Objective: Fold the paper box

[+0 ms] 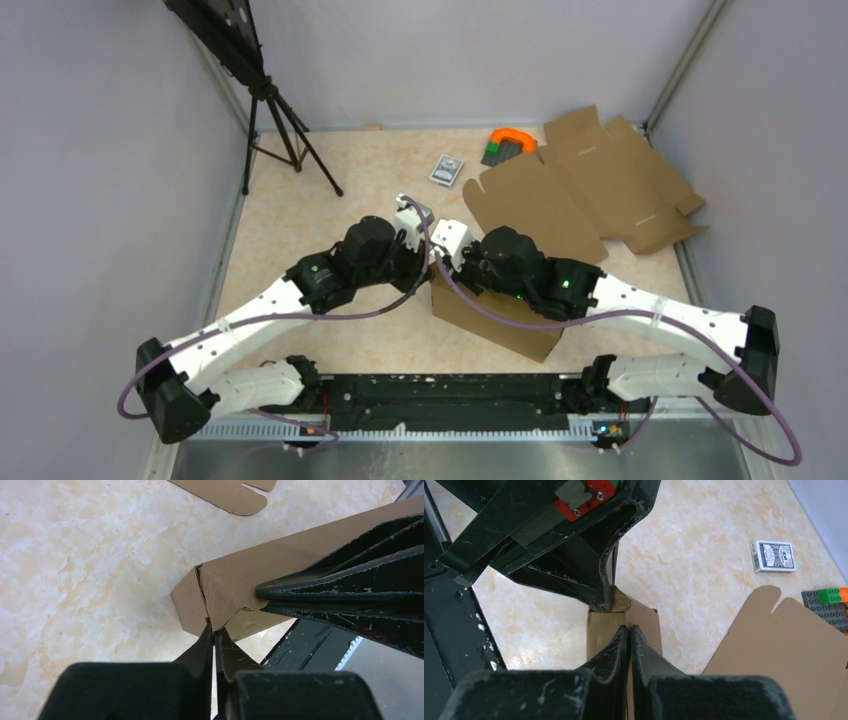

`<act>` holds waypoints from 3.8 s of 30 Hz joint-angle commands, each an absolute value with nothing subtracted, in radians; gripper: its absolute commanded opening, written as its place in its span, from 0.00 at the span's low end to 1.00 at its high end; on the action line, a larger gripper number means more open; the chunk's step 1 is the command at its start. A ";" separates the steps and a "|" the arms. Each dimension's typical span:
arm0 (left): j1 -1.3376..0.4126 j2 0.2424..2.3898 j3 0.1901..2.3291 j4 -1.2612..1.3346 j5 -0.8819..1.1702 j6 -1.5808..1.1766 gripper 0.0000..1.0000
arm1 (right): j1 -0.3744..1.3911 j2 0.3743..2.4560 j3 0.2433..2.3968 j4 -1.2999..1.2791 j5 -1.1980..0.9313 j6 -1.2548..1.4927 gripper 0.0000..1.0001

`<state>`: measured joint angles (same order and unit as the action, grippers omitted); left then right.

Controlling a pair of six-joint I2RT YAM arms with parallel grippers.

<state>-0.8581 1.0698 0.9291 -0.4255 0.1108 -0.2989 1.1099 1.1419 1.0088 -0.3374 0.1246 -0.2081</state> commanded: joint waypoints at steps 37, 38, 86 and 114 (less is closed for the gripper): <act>-0.862 1.048 0.983 -0.454 0.122 -0.312 0.20 | 1.121 1.166 0.990 -0.475 0.047 -0.203 0.00; -0.862 1.053 0.987 -0.453 0.125 -0.310 0.19 | 1.120 1.166 0.992 -0.475 0.044 -0.202 0.00; -0.862 1.035 0.990 -0.390 0.140 -0.307 0.22 | 1.120 1.186 0.971 -0.505 -0.024 -0.193 0.00; -0.862 1.055 0.997 -0.410 0.104 -0.325 0.34 | 1.120 1.092 1.032 -0.555 0.138 -0.098 0.67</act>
